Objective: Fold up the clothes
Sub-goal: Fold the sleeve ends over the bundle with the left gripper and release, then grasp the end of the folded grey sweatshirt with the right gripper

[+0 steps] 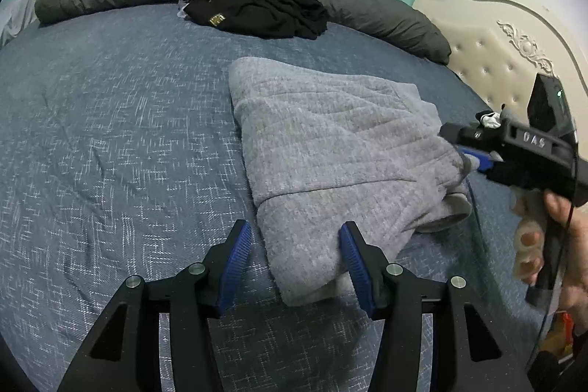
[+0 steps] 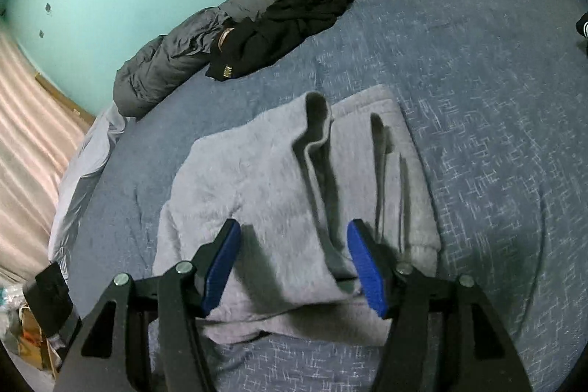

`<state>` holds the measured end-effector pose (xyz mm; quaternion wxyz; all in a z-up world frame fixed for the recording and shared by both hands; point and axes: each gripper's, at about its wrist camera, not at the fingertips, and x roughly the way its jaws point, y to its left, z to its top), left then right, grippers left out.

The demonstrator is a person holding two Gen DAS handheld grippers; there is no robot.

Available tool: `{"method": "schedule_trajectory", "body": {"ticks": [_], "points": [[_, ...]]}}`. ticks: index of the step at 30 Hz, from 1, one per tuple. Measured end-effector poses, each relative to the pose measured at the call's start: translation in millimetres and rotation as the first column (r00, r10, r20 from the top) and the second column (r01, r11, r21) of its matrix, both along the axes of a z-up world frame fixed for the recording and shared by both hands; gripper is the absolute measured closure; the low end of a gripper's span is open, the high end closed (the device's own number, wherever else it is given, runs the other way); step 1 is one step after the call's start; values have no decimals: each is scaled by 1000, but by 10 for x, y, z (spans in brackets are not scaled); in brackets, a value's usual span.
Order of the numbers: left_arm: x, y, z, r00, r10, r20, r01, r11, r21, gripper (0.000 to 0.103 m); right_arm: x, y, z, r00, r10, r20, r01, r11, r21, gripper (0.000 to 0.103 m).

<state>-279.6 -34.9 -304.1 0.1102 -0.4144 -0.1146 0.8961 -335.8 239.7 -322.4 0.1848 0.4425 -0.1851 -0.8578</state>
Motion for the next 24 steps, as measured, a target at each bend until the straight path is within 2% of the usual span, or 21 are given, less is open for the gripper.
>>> {"method": "schedule_trajectory", "body": {"ticks": [1, 2, 3, 5, 10, 12, 15, 18, 21, 22, 23, 24], "points": [[0, -6, -1, 1000, -1, 2, 1, 1000, 3, 48, 15, 11, -25, 1000, 15, -6, -15, 1000, -16, 69], [-4, -10, -2, 1000, 0, 3, 0, 1000, 4, 48, 26, 12, -39, 1000, 24, -3, -25, 999, -26, 80], [-7, -14, -2, 1000, 1, 5, -1, 1000, 6, 48, 33, 22, -50, 1000, 28, 1, -28, 999, -30, 89], [-2, -13, 3, 1000, 0, 2, 0, 1000, -1, 48, 36, 77, -8, 1000, 29, -12, -29, 998, -53, 96], [13, 15, 45, 1000, -19, -12, 19, 1000, 2, 48, 104, 307, 214, 996, -30, -86, 27, 999, -39, 98], [17, 40, 67, 999, -32, -20, 33, 999, 3, 48, 126, 369, 144, 996, -46, -74, 45, 999, -9, 98], [16, 68, 63, 999, -43, -20, 43, 999, -4, 48, 130, 400, -150, 999, -48, -4, 48, 998, 45, 98], [9, 84, 44, 999, -50, -11, 50, 999, -6, 48, 119, 458, -281, 997, -72, 7, 72, 997, 43, 98], [0, 96, 37, 998, -58, -6, 57, 998, -8, 48, 107, 477, -278, 998, -67, 6, 67, 997, 35, 97], [-1, 103, 24, 998, -61, -1, 61, 998, -15, 48, 94, 501, -255, 998, -63, 11, 62, 998, 18, 94], [-5, 93, 5, 998, -58, 5, 58, 998, -13, 48, 90, 521, -214, 998, -65, 9, 65, 998, 13, 86], [-10, 84, -13, 998, -55, 12, 55, 998, -12, 48, 89, 526, -148, 997, -78, -1, 78, 996, 30, 83]]}}
